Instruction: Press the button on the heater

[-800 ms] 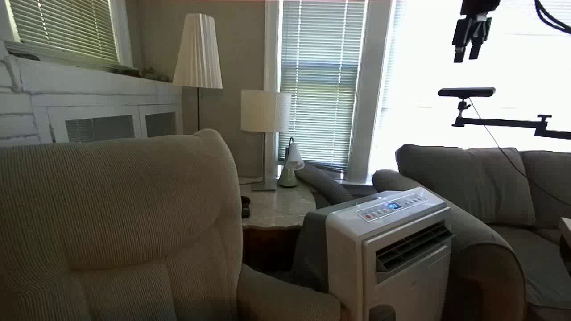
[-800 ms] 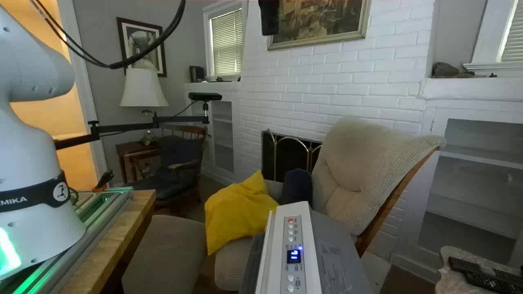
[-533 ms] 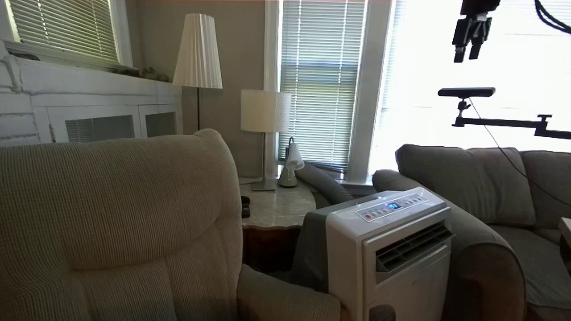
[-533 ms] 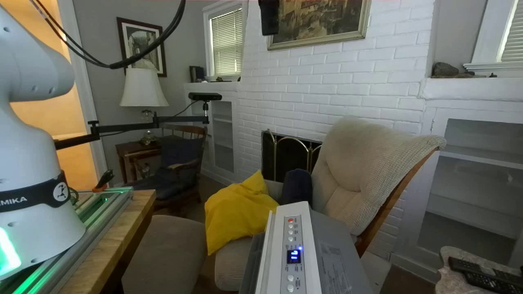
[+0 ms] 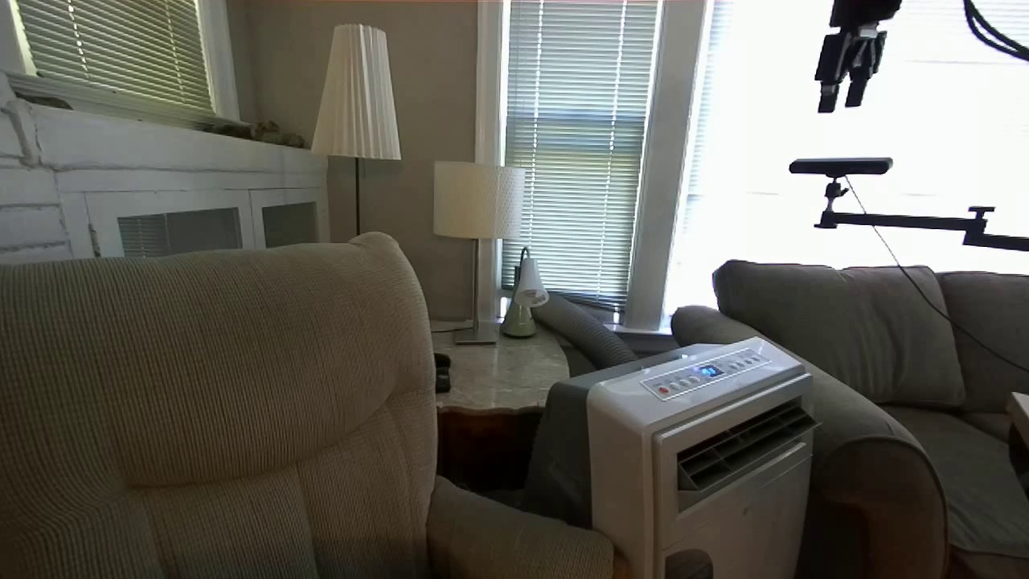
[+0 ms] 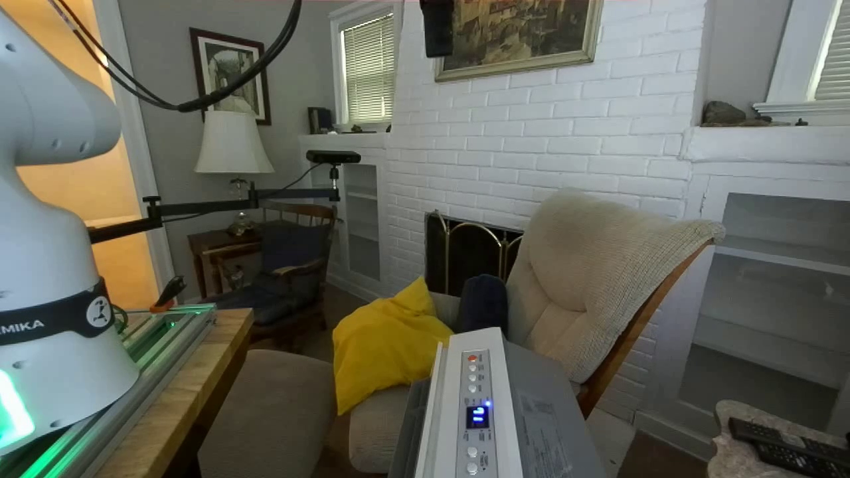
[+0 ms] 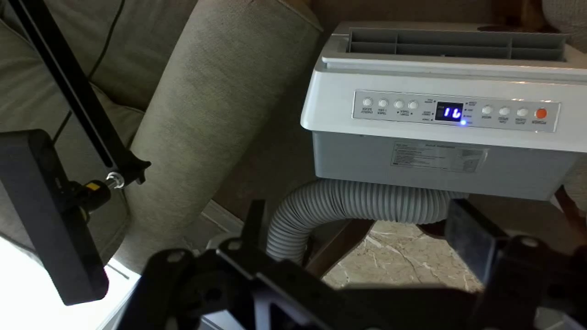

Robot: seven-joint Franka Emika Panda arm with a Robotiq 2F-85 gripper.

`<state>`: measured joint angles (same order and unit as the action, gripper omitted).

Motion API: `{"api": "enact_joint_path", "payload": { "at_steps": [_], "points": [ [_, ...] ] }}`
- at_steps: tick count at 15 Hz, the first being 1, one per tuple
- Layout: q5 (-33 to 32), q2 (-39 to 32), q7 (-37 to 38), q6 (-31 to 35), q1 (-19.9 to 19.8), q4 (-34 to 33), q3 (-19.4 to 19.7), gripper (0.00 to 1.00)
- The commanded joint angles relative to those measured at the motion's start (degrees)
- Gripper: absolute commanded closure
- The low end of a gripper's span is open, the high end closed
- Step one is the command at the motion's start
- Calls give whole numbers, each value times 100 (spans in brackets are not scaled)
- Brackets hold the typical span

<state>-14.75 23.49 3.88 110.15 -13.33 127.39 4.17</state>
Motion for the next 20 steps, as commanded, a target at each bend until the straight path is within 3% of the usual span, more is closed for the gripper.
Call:
{"api": "enact_joint_path", "payload": {
  "at_steps": [1, 10, 20],
  "points": [
    [-42, -1, 33, -20, 115, -12, 97, 0],
    [399, -508, -67, 599, 396, 144, 211, 0],
    [485, -1154, -34, 1619, 868, 678, -93, 0]
  ]
}}
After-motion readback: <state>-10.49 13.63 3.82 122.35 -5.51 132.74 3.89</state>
